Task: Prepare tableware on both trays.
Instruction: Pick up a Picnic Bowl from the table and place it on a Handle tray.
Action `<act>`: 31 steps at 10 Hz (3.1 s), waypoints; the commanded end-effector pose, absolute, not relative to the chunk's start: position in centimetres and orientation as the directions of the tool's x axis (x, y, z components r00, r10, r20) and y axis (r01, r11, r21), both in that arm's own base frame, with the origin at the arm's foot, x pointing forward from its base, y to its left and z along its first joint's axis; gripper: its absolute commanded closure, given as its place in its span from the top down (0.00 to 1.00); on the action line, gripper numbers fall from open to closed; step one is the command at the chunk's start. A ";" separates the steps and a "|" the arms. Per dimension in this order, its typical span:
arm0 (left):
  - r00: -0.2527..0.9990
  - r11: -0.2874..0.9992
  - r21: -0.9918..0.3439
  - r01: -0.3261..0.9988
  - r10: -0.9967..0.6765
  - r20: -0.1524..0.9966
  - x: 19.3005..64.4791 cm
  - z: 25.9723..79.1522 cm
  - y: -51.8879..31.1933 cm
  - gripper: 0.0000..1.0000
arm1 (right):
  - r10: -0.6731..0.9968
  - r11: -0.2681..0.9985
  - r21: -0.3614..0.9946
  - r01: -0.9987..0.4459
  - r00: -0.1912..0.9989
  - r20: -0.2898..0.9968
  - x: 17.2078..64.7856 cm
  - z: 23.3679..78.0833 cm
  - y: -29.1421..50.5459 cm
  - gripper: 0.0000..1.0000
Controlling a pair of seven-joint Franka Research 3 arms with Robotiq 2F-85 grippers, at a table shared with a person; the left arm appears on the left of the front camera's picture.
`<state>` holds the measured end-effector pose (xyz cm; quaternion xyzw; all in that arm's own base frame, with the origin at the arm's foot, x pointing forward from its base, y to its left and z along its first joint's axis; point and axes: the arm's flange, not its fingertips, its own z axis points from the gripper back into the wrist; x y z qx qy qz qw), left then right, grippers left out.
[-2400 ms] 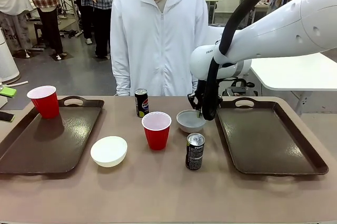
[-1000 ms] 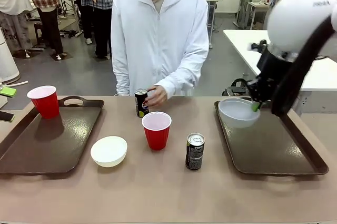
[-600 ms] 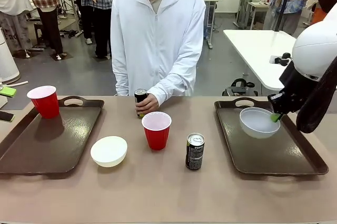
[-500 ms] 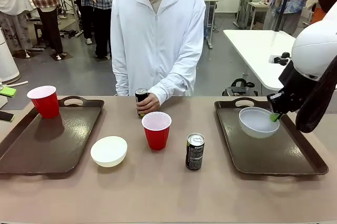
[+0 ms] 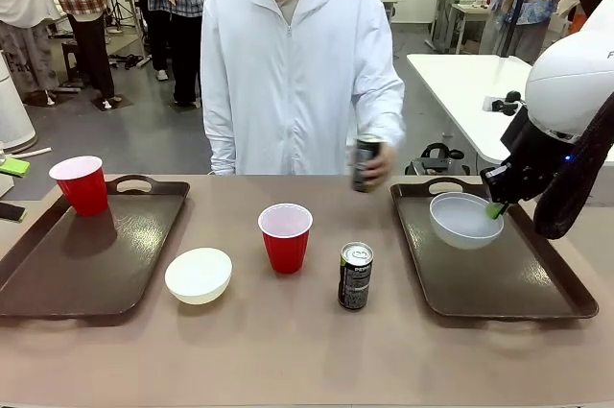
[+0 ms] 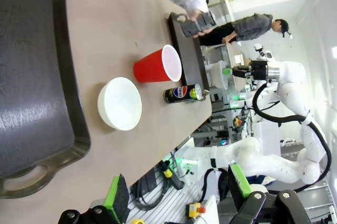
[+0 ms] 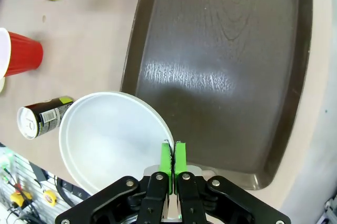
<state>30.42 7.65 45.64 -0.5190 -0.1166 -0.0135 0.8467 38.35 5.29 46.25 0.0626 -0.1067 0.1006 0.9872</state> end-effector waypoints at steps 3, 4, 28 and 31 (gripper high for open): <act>0.967 0.442 -0.882 0.167 0.102 0.234 30.4 45.6 7.7 1.00 | 0.116 0.984 0.129 -0.124 0.991 0.068 33.1 44.1 0.7 0.03; 0.967 0.442 -0.882 0.167 0.102 0.234 30.4 45.6 7.7 1.00 | 0.078 0.981 0.175 -0.089 0.995 0.069 30.9 44.6 -0.9 0.03; 0.967 0.442 -0.882 0.167 0.102 0.234 30.4 45.6 7.7 1.00 | -0.085 0.995 0.059 0.078 0.988 0.128 41.9 40.8 1.1 1.00; 0.967 0.442 -0.882 0.167 0.102 0.234 30.4 45.6 7.7 1.00 | -0.019 0.999 0.049 0.015 0.996 0.087 37.4 46.0 1.4 0.78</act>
